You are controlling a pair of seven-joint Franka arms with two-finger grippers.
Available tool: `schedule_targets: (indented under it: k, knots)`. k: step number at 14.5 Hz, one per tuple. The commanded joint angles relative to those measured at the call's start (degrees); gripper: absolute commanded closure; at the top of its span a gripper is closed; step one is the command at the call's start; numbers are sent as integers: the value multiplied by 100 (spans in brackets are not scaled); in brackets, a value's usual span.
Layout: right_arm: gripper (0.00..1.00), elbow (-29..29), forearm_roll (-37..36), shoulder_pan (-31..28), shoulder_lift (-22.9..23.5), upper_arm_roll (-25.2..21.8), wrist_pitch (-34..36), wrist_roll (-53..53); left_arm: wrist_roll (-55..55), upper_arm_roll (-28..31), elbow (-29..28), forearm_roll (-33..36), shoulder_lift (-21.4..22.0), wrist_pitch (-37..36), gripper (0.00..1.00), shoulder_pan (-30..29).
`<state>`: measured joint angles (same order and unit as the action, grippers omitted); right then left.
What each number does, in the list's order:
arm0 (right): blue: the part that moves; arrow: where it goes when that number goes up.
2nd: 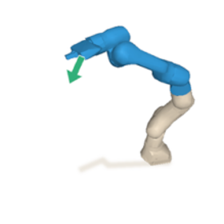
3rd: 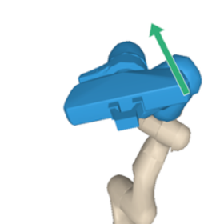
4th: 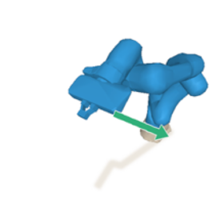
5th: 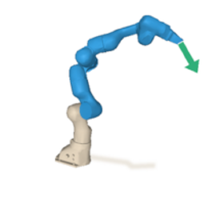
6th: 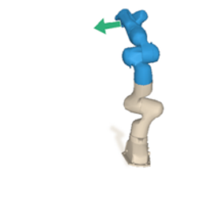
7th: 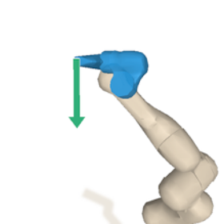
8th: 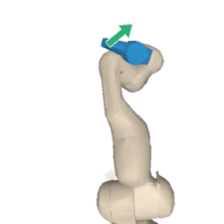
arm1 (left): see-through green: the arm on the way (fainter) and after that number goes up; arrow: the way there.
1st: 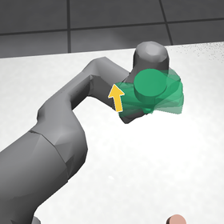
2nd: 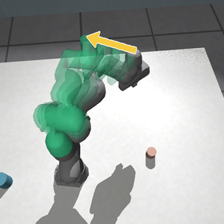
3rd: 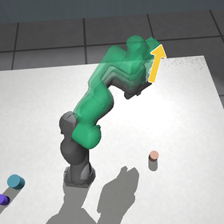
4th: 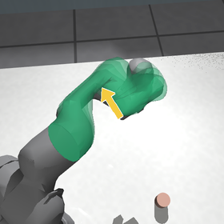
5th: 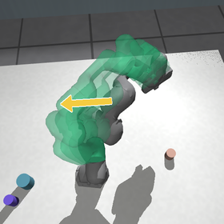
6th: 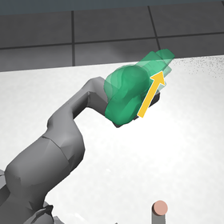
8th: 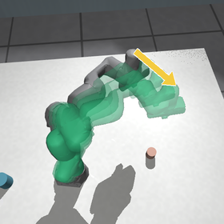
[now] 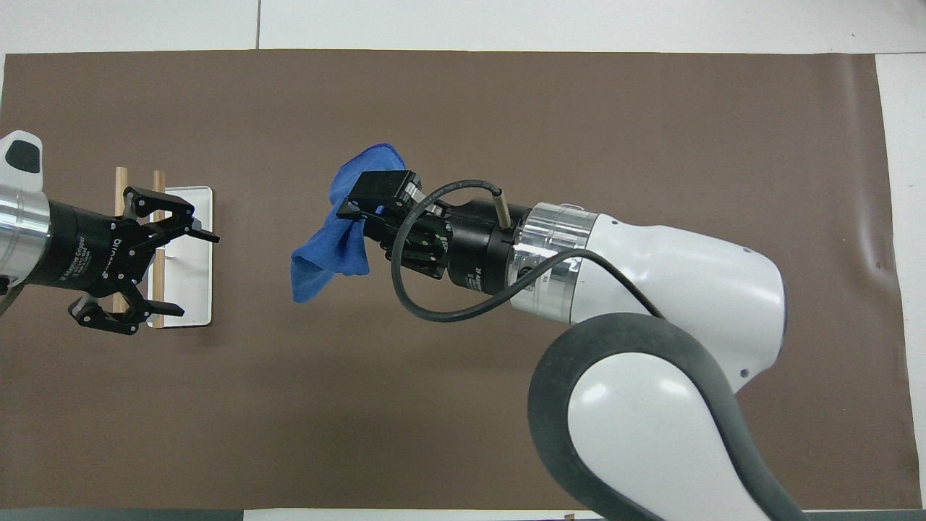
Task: Right arm passes towel to left arm to hang
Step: 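Carry the towel toward the rack while the left gripper reaches toward it, then grasp the towel corner with the left gripper near the right gripper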
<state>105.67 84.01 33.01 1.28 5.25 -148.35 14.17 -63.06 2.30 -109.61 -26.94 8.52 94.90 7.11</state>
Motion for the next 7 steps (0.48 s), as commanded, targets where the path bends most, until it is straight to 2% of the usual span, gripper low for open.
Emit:
schedule_targets:
  k: [1, 7]
  knots:
    - [100, -3, 484, 82, 65, -15, -124, -529, -1030, 25, -411, -364, 308, 230, 0, 106]
    - [100, -20, 493, 118, 109, -15, -133, -618, -2473, -19, -999, -549, 668, 739, 0, 607]
